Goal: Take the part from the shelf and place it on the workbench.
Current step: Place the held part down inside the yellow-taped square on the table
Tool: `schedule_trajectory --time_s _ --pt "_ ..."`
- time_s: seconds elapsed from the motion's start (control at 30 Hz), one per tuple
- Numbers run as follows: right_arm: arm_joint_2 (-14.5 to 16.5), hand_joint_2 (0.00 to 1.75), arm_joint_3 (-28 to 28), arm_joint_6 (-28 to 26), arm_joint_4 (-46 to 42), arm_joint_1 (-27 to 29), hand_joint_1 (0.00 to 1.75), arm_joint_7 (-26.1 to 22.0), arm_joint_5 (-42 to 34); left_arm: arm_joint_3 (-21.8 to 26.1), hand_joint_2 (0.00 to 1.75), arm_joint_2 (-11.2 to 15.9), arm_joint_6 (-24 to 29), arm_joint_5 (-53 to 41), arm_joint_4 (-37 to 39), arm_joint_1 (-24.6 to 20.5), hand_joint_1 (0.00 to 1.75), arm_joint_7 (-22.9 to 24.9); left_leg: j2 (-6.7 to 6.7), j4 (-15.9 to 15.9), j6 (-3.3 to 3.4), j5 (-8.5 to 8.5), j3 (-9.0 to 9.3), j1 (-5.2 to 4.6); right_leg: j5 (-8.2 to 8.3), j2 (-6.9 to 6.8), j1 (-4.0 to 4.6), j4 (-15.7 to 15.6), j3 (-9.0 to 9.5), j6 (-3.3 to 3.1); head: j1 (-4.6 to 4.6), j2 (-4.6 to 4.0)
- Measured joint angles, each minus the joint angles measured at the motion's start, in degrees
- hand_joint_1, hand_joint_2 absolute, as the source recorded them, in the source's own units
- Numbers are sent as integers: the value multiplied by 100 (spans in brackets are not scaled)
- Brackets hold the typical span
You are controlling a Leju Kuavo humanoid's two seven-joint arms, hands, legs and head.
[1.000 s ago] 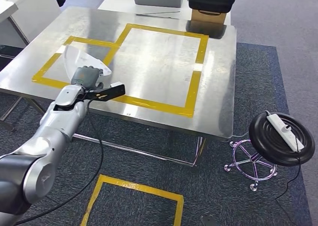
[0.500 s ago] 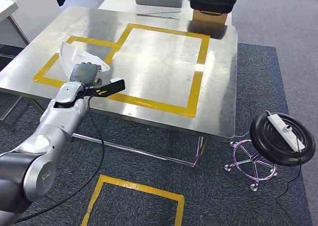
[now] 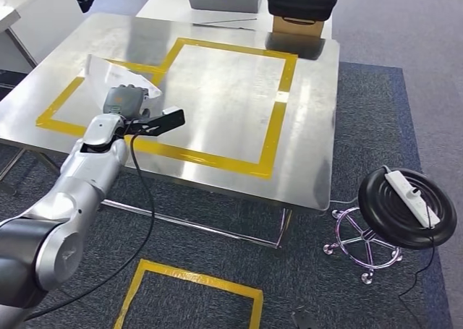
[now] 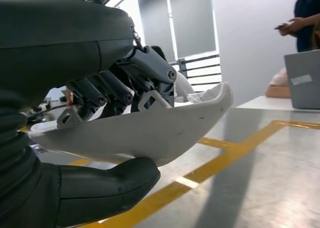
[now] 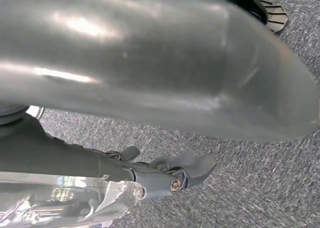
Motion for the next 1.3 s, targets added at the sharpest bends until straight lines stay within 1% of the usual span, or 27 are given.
schedule_trajectory --time_s 0.07,0.1,0.17,0.2,0.23,0.27,0.33,0.37,0.4,0.43,0.53,0.57,0.63,0.7,0.73,0.77,0.8,0.87,0.9,0.93,1.03,1.07,1.13,1.2,1.23,1.27,1.3 --pt "1 0 1 -1 0 -8 0 1 -3 -20 175 -10 4 0 -1 -4 175 15 16 262 -34 -120 -108 11 -40 15 -2 -25 74 -105 -17 0" --pt "1 0 1 -2 0 -10 0 0 -4 -32 175 -10 6 0 -2 -11 175 19 22 589 -27 -225 -288 7 -69 21 -6 -33 119 -142 -34 0" --pt "1 0 1 -2 0 -9 0 1 -6 -58 175 -9 8 0 -2 -9 175 23 21 1396 -8 -421 -829 -13 -148 24 2 -34 203 -177 -58 0" --pt "1 0 0 -1 0 -6 0 1 -7 -69 175 -8 7 0 -2 5 175 27 20 1651 -3 -419 -1061 -18 -195 27 6 -34 254 -177 -62 0" --pt "1 0 0 -1 0 -2 0 2 -7 -76 175 -7 6 0 -2 21 175 29 21 1705 1 -308 -1194 -18 -243 31 6 -34 313 -171 -64 0" --pt "1 0 0 0 0 -1 0 2 -8 -81 175 -7 5 0 -2 32 175 31 22 1543 3 -90 -1210 -15 -294 36 3 -34 381 -158 -65 0" --pt "1 0 0 2 0 -1 0 2 -8 -96 175 -7 6 0 -1 34 175 32 35 840 -12 454 -987 -4 -408 47 5 -32 507 -99 -74 0" --pt "1 0 0 2 0 -6 0 2 -8 -104 175 -8 7 0 -1 28 175 32 37 504 -5 588 -846 -2 -474 53 15 -26 547 -66 -83 0" --pt "-1 0 1 2 0 -13 0 2 -8 -111 175 -9 7 0 -1 24 175 32 38 284 13 627 -746 -4 -533 57 28 -36 577 -39 -87 0" --pt "-2 0 1 2 0 -19 0 2 -8 -115 175 -11 7 0 -1 22 175 32 33 189 47 574 -694 -9 -569 58 39 -42 610 -15 -94 0" --pt "-2 0 1 3 0 -22 0 2 -8 -119 175 -18 9 0 -8 21 175 33 7 163 191 434 -611 -20 -639 31 20 14 666 52 -74 1" --pt "-2 0 2 3 0 -24 0 1 -8 -120 175 -16 10 0 -12 17 175 34 0 166 229 398 -562 -26 -688 9 15 185 574 74 -64 1" --pt "-1 0 2 3 0 -22 0 0 -8 -123 175 -14 12 0 -18 5 175 35 -7 169 283 313 -452 -55 -867 -31 15 873 138 88 -51 0" --pt "-1 0 2 3 0 -9 0 2 -8 -131 175 -23 12 0 -19 11 175 37 -15 169 316 208 -333 -98 -1078 -36 34 1524 -391 48 -42 0" --pt "-1 0 2 3 0 -2 0 2 -8 -137 175 -31 12 0 -18 21 175 40 -20 169 328 146 -257 -116 -1100 -35 58 1615 -560 7 -39 0" --pt "-1 0 2 3 0 2 0 2 -8 -144 175 -38 12 0 -19 29 175 44 -25 169 336 83 -167 -129 -1006 -33 95 1497 -625 -43 -39 0" --pt "-1 0 2 3 0 4 0 2 -8 -150 175 -46 13 1 -19 32 175 48 -27 167 341 15 -66 -137 -778 -32 142 1200 -602 -96 -40 0" --pt "-4 0 2 3 0 8 0 0 -14 -157 175 -75 23 6 -18 39 175 27 -35 160 331 -113 102 -144 -49 -25 242 390 -438 -199 -35 0" --pt "-7 0 1 3 0 9 0 -2 -20 -157 175 -92 31 9 -22 46 175 -3 -44 145 312 -169 158 -149 222 -19 279 98 -361 -236 -32 0" --pt "-9 0 1 3 0 10 0 -4 -26 -155 175 -110 38 12 -28 59 175 -39 -53 134 290 -196 197 -152 389 -14 301 -75 -314 -265 -27 0" --pt "-12 0 1 4 0 3 0 -16 -40 -152 175 -133 44 8 -68 82 175 -100 -51 143 217 -212 242 -155 410 -19 286 -215 -184 -314 -27 0" --pt "-12 0 2 4 0 -1 0 -20 -42 -154 175 -135 45 5 -78 82 175 -96 -43 260 192 -249 185 -156 406 -20 270 -247 -140 -332 -32 0" --pt "-12 0 2 3 0 -9 0 -22 -43 -157 175 -140 44 3 -85 86 175 -67 -31 831 140 -473 -142 -150 375 -12 242 -276 -79 -358 -34 0" --pt "-12 0 2 1 0 -7 0 -19 -43 -162 175 -135 38 3 -85 114 175 -34 -30 1478 88 -747 -614 -132 321 1 221 -271 -50 -359 -34 0" --pt "-12 0 2 -1 0 -1 0 -16 -43 -163 175 -134 34 3 -85 134 175 -25 -29 1613 66 -764 -782 -121 293 9 206 -263 -35 -349 -34 0" --pt "-12 0 2 -1 0 3 0 -14 -43 -164 175 -133 31 4 -85 151 175 -19 -28 1549 42 -643 -851 -108 264 15 187 -250 -16 -330 -35 0" --pt "-11 0 2 -2 0 5 0 -14 -43 -165 175 -132 30 3 -85 159 175 -16 -25 1303 14 -409 -820 -89 232 20 163 -229 6 -305 -36 0"
